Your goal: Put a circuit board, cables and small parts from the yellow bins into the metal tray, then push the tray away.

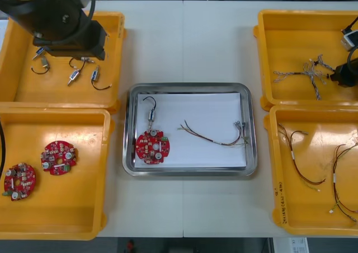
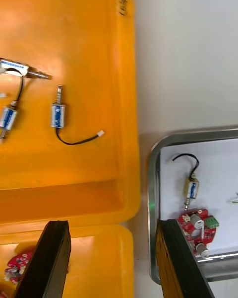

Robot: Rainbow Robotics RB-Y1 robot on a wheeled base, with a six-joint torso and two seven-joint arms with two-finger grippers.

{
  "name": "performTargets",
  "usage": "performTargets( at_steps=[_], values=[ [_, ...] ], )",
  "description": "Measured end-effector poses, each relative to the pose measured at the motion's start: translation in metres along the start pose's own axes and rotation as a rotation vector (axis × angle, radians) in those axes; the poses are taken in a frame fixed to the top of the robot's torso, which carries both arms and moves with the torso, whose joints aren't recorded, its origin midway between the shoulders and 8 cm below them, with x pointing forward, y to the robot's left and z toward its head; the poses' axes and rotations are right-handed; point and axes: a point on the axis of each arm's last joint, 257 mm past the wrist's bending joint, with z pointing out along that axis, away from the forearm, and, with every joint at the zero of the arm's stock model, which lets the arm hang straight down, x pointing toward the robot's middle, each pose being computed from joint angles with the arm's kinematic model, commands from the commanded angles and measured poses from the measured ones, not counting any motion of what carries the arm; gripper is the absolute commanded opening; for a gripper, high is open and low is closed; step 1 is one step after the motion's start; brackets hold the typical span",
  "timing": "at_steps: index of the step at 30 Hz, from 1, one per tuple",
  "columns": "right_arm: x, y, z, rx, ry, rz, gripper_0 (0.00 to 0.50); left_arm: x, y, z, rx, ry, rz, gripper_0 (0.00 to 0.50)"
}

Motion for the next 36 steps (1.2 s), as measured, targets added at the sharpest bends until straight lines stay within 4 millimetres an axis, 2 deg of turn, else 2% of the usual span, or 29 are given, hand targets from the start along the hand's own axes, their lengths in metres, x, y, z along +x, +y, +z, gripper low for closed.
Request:
performTargets(
  at_steps=[9, 14, 22, 29, 36],
  values=[
    [0.002, 0.000, 0.000, -0.001, 0.001, 0.043, 0.500, -0.010, 0.063, -0.001, -0.084, 0.010, -0.141, 0.500],
    [0.003, 0.002, 0.001, -0.005, -0.003, 0.063, 0.500, -0.008, 0.089, 0.006, -0.133, 0.034, -0.205, 0.500],
    [0.004, 0.002, 0.002, -0.007, -0.001, 0.140, 0.500, -0.003, 0.114, 0.017, -0.187, 0.063, -0.267, 0.500],
    [0.006, 0.002, 0.002, -0.007, 0.000, 0.169, 0.500, -0.012, 0.127, 0.028, -0.198, 0.037, -0.304, 0.500],
    [0.006, 0.002, 0.002, -0.007, 0.000, 0.179, 0.500, -0.030, 0.136, 0.039, -0.181, -0.008, -0.316, 0.500]
  ],
)
